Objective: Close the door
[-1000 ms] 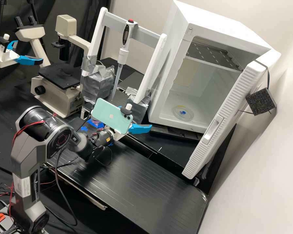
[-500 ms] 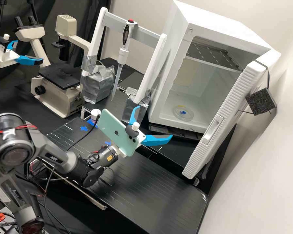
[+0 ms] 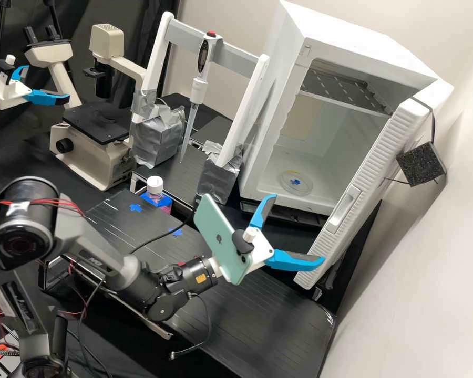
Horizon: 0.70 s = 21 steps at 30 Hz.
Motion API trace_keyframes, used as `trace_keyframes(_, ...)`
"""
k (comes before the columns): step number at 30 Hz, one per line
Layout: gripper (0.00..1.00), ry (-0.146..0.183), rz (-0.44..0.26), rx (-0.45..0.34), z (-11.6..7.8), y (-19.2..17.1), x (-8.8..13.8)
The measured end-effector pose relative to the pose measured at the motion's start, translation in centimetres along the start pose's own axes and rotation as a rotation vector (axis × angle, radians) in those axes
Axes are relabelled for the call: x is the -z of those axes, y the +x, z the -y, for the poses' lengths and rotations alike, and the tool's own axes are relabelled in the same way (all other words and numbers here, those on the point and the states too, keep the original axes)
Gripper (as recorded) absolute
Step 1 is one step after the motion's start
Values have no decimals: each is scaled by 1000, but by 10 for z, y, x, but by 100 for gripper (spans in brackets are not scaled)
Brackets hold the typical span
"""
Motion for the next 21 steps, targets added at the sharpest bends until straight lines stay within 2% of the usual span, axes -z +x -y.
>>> trace_keyframes(7, 100, -63, 40, -33, 3, 26, -19)
trace_keyframes(10, 100, -73, 44, -29, 6, 31, -22)
trace_keyframes(21, 100, -61, 13, 6, 20, 50, -22)
